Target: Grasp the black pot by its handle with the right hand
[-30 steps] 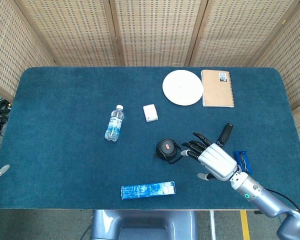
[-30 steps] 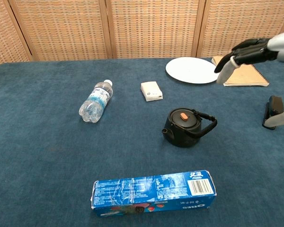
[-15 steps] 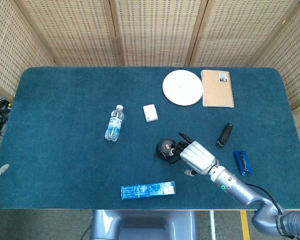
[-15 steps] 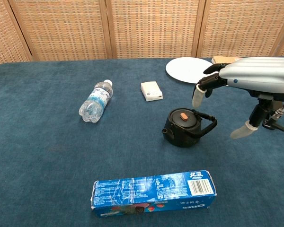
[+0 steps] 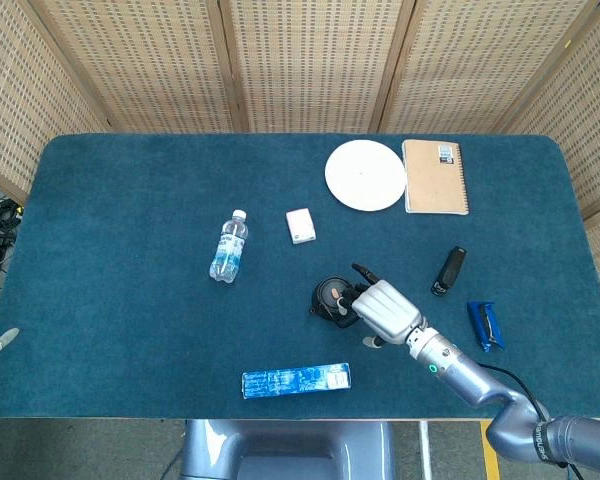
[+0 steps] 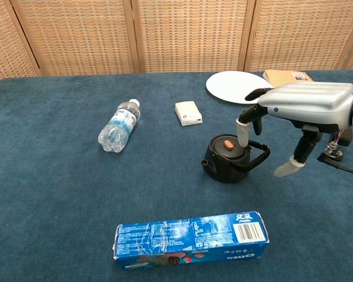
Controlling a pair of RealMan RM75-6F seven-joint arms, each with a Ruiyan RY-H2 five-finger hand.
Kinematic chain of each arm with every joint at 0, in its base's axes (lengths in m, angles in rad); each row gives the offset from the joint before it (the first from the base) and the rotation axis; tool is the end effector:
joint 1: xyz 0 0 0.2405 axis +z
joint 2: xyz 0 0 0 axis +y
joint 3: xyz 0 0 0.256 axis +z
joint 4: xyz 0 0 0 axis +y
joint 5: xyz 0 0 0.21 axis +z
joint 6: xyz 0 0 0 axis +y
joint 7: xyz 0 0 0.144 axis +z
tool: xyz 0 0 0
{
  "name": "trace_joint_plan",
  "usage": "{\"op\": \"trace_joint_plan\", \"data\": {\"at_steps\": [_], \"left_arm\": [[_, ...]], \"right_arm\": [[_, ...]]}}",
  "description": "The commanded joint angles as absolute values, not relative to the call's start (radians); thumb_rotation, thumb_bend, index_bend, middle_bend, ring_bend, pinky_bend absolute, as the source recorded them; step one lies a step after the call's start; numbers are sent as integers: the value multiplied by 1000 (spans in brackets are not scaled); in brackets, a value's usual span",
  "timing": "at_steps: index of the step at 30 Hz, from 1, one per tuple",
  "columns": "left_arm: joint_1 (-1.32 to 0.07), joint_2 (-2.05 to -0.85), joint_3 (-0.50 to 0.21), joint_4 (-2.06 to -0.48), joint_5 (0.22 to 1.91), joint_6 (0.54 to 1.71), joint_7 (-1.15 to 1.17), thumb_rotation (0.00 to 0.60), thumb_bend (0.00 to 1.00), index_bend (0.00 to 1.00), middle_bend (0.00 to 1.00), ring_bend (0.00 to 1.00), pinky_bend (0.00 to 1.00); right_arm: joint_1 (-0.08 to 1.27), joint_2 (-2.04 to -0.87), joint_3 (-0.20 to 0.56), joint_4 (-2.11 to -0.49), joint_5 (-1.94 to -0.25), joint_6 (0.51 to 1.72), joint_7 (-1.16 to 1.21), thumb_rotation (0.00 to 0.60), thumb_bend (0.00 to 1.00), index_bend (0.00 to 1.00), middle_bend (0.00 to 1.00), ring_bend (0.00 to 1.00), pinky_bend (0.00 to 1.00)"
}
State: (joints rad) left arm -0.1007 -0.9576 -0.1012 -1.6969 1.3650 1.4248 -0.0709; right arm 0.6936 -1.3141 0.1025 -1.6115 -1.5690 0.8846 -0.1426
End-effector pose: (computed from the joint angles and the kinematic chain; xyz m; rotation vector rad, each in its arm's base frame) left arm -0.3164 0.1951 0.2099 -1.2770 -0.9450 -0.8651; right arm -0.1471 -0.3065 0.0239 2.2055 -0.7013 0.9627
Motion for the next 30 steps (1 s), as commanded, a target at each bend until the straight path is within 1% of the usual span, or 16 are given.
{"op": "trace_joint_plan", "data": {"at_steps": [1,11,27,30], "left_arm": [[-101,-958,-101,-1697,1365,1425,-69,600,0,0,0,0,0],[-101,-958,-102,-1694,1361,1423,-76,600,0,0,0,0,0],[-103,-958,-102,-1691,1361,1420,-80,600,0,0,0,0,0],[-104,-958,-102,-1691,1361,1420,-79,600,0,0,0,0,0]], "right_arm": [[702,-1328,106,-1602,-1549,876,-158,600,0,447,443,415,0],[723,-1365,98,-1577,-1498,853,-226,600,0,464,457,431,0],[738,-1384,78,-1570,-1486,854,-269,600,0,496,484,452,0],[742,-1388,78,-1567,-1478,850,-277,600,0,508,502,467,0]]}}
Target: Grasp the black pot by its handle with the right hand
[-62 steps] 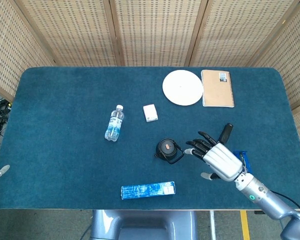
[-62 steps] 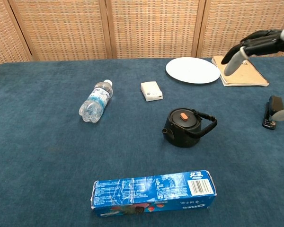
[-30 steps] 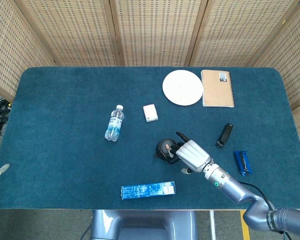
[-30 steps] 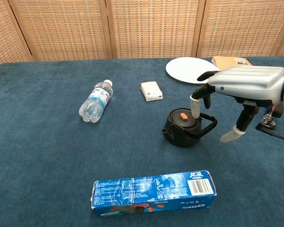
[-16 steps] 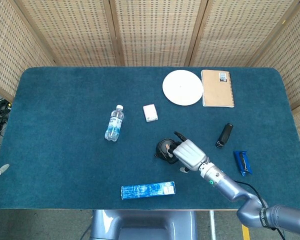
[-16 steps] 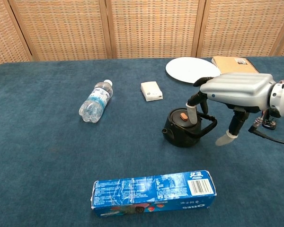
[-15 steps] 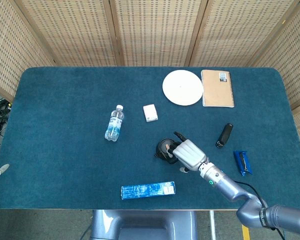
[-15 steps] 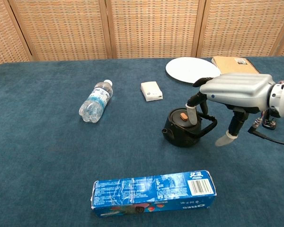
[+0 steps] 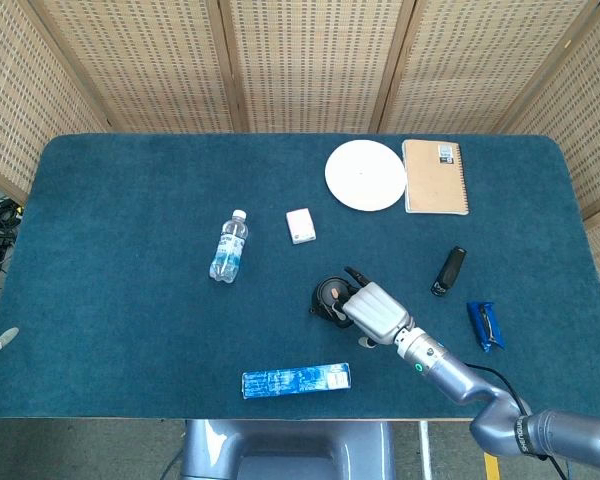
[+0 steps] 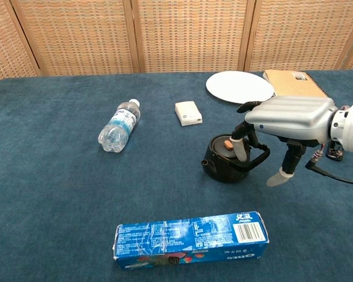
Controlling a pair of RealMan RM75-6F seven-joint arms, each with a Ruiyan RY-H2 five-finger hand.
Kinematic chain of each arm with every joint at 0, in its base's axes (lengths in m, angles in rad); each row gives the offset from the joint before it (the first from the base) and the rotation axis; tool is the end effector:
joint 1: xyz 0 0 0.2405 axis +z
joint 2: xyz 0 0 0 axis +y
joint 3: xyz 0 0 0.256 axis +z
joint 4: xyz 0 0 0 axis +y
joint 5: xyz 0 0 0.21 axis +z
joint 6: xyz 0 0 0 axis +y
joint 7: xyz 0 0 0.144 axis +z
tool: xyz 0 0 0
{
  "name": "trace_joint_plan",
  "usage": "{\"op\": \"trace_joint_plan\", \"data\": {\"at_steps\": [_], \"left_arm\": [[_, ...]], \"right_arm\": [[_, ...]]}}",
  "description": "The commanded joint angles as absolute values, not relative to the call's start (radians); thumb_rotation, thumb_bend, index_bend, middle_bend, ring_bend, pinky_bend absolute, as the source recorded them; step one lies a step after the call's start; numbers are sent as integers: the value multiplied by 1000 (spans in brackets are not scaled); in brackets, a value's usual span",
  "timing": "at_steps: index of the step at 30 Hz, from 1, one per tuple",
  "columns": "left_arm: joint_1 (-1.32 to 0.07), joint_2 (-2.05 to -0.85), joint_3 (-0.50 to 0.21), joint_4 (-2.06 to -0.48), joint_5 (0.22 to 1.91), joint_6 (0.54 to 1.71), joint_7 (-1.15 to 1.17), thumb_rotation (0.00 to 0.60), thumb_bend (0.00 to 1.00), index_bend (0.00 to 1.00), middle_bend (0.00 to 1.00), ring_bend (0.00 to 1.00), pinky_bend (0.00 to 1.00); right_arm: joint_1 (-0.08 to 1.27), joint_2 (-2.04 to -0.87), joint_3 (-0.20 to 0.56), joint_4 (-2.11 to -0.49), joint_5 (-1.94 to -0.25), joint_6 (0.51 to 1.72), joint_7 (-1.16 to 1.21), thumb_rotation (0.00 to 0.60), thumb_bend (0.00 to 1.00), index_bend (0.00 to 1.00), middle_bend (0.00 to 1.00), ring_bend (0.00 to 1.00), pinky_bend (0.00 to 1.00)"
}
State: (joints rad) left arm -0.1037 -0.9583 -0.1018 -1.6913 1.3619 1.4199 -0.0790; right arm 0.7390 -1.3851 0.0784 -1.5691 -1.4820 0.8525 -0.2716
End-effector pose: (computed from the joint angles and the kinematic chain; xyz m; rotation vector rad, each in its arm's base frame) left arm -0.3175 0.1962 0.2100 -1.2755 -0.9498 -0.8665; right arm -0.1450 -0.3101 -0.0006 2.2403 -0.6418 0.8692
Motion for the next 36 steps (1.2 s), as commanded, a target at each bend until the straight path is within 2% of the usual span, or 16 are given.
{"op": "trace_joint_plan", "data": {"at_steps": [1,36], "left_arm": [[-104,-958,-102,-1692,1361,1419,-80,600,0,0,0,0,0],[-100,-951,-104,-1682,1363,1425,-116,600,0,0,0,0,0]], "right_arm": [[743,-1389,77,-1566,-1477,849,-281,600,0,511,506,471,0],[783,-1442,42,-1515,-1406,796,-405,600,0,602,579,532,0]]}}
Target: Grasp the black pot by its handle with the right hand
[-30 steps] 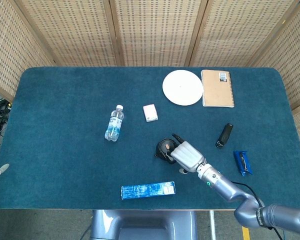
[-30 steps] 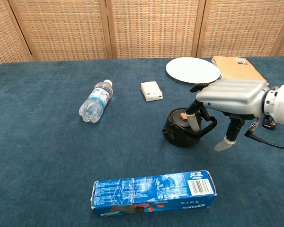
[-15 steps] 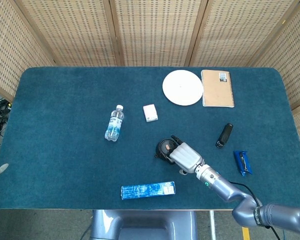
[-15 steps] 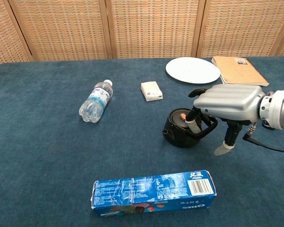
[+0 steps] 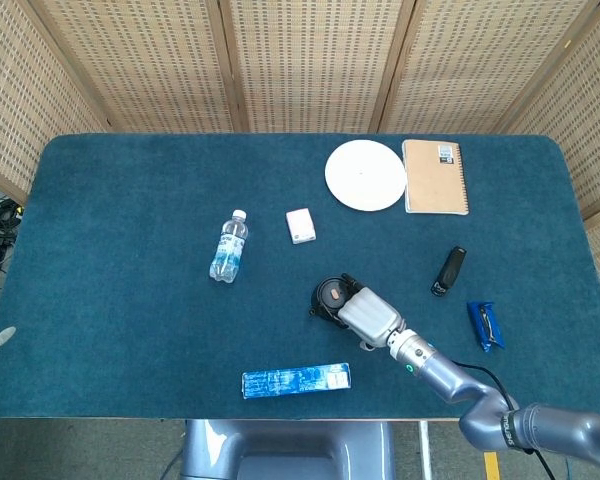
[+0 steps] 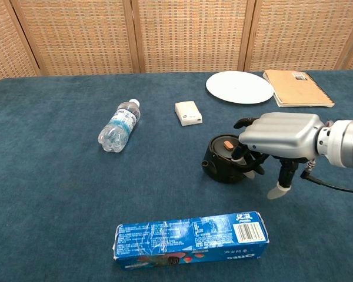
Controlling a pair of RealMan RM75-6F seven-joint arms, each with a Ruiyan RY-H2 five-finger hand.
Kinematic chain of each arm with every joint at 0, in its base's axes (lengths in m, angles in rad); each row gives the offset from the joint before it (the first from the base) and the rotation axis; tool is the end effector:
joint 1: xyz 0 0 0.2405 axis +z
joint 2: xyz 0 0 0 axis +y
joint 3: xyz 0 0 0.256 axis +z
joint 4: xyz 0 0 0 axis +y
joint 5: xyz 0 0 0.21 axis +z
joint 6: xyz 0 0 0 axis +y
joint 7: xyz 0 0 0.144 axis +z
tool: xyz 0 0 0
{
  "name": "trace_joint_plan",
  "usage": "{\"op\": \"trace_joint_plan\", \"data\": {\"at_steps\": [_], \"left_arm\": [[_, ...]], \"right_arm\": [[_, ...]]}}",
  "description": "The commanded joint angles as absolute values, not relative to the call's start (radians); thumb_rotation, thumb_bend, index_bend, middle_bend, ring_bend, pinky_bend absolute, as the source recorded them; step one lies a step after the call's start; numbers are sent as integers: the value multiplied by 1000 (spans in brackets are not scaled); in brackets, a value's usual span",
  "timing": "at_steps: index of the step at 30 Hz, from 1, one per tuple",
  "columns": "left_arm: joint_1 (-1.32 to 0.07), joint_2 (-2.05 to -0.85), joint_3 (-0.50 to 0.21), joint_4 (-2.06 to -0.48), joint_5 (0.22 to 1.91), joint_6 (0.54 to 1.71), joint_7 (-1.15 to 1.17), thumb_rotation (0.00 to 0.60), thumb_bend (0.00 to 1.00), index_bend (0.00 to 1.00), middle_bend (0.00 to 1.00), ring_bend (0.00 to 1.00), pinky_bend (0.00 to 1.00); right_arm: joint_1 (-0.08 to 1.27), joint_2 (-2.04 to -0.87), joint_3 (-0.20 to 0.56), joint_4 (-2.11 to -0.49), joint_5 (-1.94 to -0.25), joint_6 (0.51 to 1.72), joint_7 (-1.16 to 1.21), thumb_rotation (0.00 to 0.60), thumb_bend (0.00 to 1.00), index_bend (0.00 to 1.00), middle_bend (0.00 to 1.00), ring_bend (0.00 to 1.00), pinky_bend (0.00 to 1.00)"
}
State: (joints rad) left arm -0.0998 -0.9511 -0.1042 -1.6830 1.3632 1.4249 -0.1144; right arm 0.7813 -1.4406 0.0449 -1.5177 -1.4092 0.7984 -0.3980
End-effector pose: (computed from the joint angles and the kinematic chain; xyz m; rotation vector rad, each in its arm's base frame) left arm -0.3192 0.1956 0.2145 -1.2607 -0.9579 -0.8860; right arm -0.1502 -0.3117 -0.0237 2.3022 -0.5594 0.7317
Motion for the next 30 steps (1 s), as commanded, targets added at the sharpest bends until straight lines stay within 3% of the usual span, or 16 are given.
{"op": "trace_joint_plan", "data": {"at_steps": [1,4,11,15,22,26,30], "left_arm": [[-99,-950,-104,-1681,1363,1425,-118,600,0,0,0,0,0],[-99,-950,-105,-1680,1363,1425,-121,600,0,0,0,0,0],[-99,-949,-105,-1679,1364,1425,-123,600,0,0,0,0,0],[-98,-949,-105,-1677,1363,1426,-127,600,0,0,0,0,0],[-100,-948,-107,-1672,1360,1421,-134,600,0,0,0,0,0],[-100,-948,-107,-1672,1360,1420,-136,600,0,0,0,0,0],[-99,-948,-106,-1671,1361,1421,-140,600,0,0,0,0,0]], "right_arm": [[784,-1443,41,-1514,-1406,796,-409,600,0,609,584,537,0],[786,-1444,38,-1512,-1406,797,-415,600,0,652,619,565,0],[792,-1451,39,-1511,-1413,804,-414,600,0,899,797,680,0],[795,-1457,44,-1505,-1402,804,-413,600,0,980,841,700,0],[804,-1448,53,-1518,-1386,785,-353,600,0,1000,893,740,0],[807,-1443,62,-1529,-1373,781,-328,530,0,1000,921,761,0],[810,-1435,75,-1544,-1371,794,-318,509,0,1000,940,771,0]]}}
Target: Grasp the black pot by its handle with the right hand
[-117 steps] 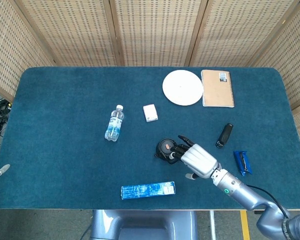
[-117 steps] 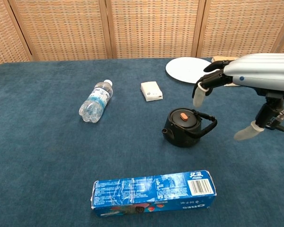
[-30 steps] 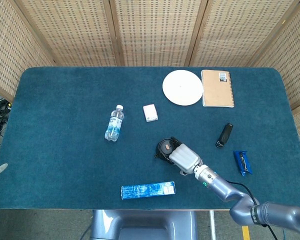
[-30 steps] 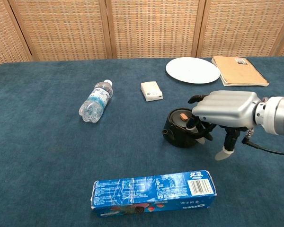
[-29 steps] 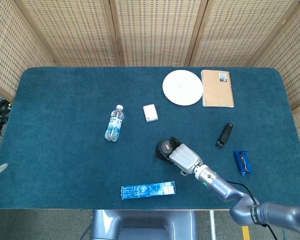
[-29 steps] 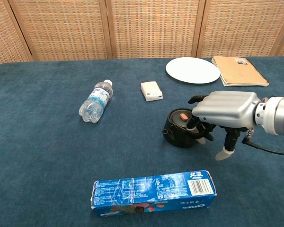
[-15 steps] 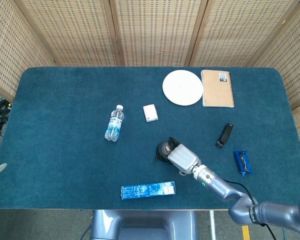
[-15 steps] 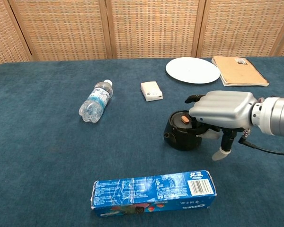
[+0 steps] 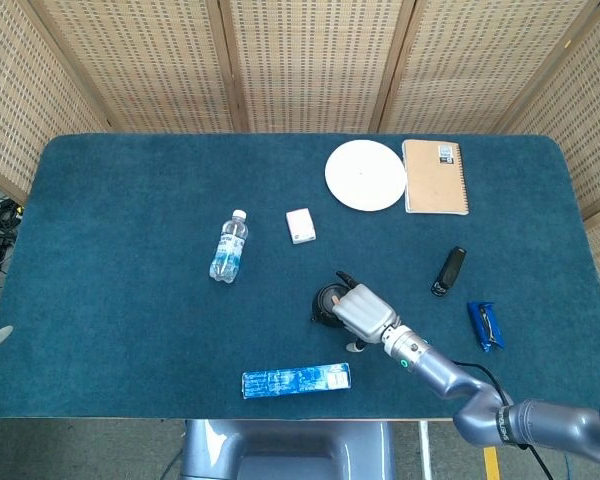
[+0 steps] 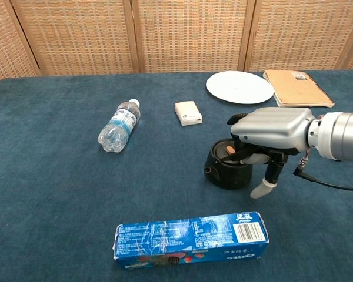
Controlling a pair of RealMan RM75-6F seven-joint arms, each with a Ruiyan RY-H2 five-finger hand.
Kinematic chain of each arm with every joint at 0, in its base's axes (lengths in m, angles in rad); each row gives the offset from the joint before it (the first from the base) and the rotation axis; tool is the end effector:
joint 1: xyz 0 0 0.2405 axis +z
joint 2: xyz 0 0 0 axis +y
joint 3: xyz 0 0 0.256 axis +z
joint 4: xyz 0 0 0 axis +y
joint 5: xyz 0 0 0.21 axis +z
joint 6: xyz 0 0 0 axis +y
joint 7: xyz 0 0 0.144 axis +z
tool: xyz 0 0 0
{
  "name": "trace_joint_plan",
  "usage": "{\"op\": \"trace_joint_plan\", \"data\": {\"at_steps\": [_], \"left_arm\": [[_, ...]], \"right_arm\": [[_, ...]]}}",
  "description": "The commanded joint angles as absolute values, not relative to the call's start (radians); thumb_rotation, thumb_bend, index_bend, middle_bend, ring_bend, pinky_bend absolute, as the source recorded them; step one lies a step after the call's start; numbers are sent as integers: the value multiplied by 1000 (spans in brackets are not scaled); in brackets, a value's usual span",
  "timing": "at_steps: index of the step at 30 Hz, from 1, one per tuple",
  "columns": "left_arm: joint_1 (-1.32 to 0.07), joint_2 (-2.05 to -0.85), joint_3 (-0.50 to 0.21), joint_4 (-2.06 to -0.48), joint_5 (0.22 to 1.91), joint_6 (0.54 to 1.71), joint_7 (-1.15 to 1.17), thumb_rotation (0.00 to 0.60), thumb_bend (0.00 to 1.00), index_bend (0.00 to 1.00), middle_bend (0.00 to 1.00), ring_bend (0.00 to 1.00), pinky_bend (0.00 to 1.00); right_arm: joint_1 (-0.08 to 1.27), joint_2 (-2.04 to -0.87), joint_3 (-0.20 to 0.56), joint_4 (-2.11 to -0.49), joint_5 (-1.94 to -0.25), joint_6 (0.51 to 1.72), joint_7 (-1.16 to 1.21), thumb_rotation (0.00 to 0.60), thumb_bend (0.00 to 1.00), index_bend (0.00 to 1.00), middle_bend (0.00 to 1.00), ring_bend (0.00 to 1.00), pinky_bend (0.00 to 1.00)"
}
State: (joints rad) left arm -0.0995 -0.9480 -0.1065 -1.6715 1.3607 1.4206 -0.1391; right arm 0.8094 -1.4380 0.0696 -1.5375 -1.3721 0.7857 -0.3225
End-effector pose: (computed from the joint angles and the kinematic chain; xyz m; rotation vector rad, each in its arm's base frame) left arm -0.3218 0.1962 0.2170 -1.2522 -0.9662 -0.8932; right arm -0.1359 -0.3183 -0.0222 2.2837 -0.6701 0.7978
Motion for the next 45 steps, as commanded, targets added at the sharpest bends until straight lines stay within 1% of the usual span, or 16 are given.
{"op": "trace_joint_plan", "data": {"at_steps": [1,8,12,26,35,37,38,40,45], "left_arm": [[-100,-947,-107,-1671,1361,1421,-140,600,0,0,0,0,0],[-100,-947,-107,-1670,1360,1420,-142,600,0,0,0,0,0],[-100,-947,-107,-1670,1360,1419,-142,600,0,0,0,0,0],[-98,-946,-107,-1668,1360,1422,-146,600,0,0,0,0,0],[-97,-946,-108,-1669,1360,1424,-149,600,0,0,0,0,0],[-97,-946,-108,-1668,1360,1423,-150,600,0,0,0,0,0],[-97,-945,-108,-1668,1359,1423,-150,600,0,0,0,0,0],[-97,-946,-108,-1668,1360,1423,-150,600,0,0,0,0,0],[-97,-946,-107,-1670,1362,1423,-151,600,0,0,0,0,0]], "right_arm": [[808,-1437,79,-1547,-1370,803,-315,505,0,1000,947,775,0],[795,-1449,94,-1565,-1352,852,-326,487,0,1000,1000,827,0],[788,-1454,103,-1589,-1336,874,-339,474,0,1000,1000,842,0],[783,-1457,133,-1677,-1228,913,-419,469,0,1000,1000,886,0],[791,-1452,139,-1715,-1136,937,-523,464,0,1000,1000,939,81],[791,-1448,137,-1722,-1128,948,-544,407,0,1000,1000,960,136],[790,-1449,136,-1725,-1126,961,-559,364,0,1000,1000,971,173],[787,-1450,134,-1729,-1116,979,-585,320,0,1000,1000,980,209],[780,-1458,143,-1755,-1044,1020,-637,315,0,1000,1000,985,231]]}}
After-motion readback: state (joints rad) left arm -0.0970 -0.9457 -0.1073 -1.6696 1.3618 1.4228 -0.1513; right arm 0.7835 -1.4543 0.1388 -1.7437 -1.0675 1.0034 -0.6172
